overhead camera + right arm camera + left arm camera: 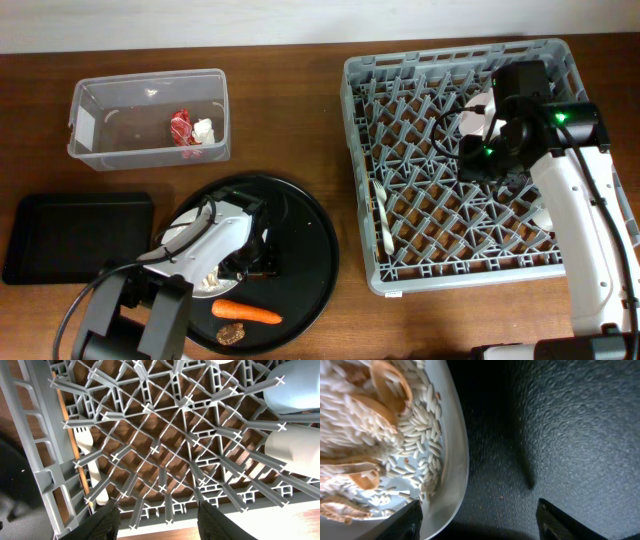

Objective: Sort waste into correct bins and load items into the dishwasher rack
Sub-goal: 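Grasp the white plate's rim with the left gripper, then carry the plate over the black rectangular tray and tip the rice out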

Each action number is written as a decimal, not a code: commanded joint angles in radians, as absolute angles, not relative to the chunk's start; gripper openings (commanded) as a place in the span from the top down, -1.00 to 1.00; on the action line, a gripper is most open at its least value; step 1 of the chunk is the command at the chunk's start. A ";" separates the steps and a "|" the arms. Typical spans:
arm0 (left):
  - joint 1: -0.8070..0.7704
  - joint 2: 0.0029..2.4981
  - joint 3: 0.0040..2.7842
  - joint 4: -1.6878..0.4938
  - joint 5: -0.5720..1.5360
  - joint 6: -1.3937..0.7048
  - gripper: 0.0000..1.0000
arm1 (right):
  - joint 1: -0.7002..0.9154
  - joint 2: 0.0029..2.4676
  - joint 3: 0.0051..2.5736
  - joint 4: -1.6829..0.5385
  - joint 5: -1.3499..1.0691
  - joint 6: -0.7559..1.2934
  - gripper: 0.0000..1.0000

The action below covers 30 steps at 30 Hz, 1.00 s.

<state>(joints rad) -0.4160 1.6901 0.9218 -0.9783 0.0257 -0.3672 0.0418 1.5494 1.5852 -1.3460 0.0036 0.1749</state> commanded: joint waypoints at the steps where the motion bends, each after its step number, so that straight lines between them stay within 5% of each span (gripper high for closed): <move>1: -0.417 1.668 0.915 -0.957 0.018 -0.381 -0.27 | 0.039 1.551 1.580 -1.344 0.012 0.165 -0.07; 10: -0.417 1.668 0.914 -0.903 -0.027 -0.381 0.70 | 0.039 1.551 1.580 -1.346 0.012 0.165 -0.06; 18: -0.416 1.668 0.914 -0.858 -0.066 -0.381 0.99 | 0.039 1.551 1.580 -1.346 0.012 0.165 -0.06; 30: -0.416 1.666 1.084 -0.998 -0.185 -0.350 1.00 | 0.039 1.551 1.580 -1.347 0.012 0.165 -0.06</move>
<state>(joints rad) -0.4194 1.6711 1.0199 -0.9783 -0.1333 -0.3817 0.0418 1.5494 1.5852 -1.3468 0.0036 0.1722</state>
